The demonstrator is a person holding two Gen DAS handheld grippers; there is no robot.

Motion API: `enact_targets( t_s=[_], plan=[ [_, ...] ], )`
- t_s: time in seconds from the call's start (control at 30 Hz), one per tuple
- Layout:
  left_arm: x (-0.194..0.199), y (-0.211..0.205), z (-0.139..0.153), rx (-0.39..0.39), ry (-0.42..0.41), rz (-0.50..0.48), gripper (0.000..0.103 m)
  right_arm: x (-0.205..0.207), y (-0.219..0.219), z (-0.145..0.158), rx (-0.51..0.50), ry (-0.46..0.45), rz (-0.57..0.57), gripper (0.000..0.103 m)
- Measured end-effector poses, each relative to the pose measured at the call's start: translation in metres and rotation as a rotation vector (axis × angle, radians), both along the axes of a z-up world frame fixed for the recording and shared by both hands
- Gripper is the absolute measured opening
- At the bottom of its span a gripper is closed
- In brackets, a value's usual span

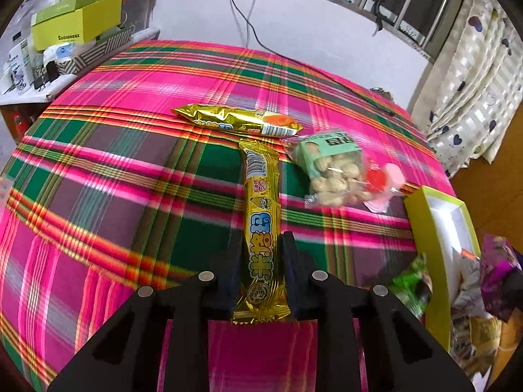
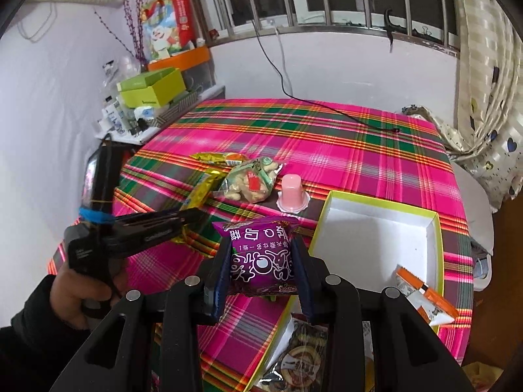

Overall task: Organize snacks
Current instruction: 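Grasp the gold wafer bar with the left gripper while the right holds the purple bag, then carry both items into the box and open both grippers to release them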

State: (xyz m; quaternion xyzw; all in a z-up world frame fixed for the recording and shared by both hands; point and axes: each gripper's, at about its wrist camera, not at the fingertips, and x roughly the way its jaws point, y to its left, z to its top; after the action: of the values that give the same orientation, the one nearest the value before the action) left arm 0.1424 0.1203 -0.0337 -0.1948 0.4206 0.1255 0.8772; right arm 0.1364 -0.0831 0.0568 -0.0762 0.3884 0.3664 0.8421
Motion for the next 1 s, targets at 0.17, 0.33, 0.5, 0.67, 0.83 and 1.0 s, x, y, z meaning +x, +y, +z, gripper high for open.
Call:
enact_targets(
  t_s=[0.17, 0.33, 0.5, 0.67, 0.83, 1.0],
  plan=[
    [-0.025, -0.003, 0.017, -0.014, -0.058, -0.001, 0.024, -0.008, -0.011, 0.007, 0.013, -0.021, -0.017, 0.033],
    [-0.046, -0.013, 0.038, -0.028, -0.115, -0.029, 0.024, -0.013, -0.021, 0.011, 0.021, -0.031, -0.04, 0.033],
    [-0.06, -0.034, 0.055, -0.045, -0.156, -0.091, 0.024, -0.017, -0.036, 0.015, 0.026, -0.038, -0.069, 0.033],
    [-0.065, -0.055, 0.065, -0.053, -0.177, -0.146, 0.024, -0.022, -0.048, 0.018, 0.029, -0.046, -0.094, 0.033],
    [-0.065, -0.072, 0.068, -0.062, -0.178, -0.189, 0.024, -0.02, -0.061, 0.021, 0.032, -0.05, -0.127, 0.033],
    [-0.061, -0.085, 0.071, -0.071, -0.18, -0.221, 0.024, -0.012, -0.079, 0.023, 0.033, -0.057, -0.17, 0.033]
  ],
)
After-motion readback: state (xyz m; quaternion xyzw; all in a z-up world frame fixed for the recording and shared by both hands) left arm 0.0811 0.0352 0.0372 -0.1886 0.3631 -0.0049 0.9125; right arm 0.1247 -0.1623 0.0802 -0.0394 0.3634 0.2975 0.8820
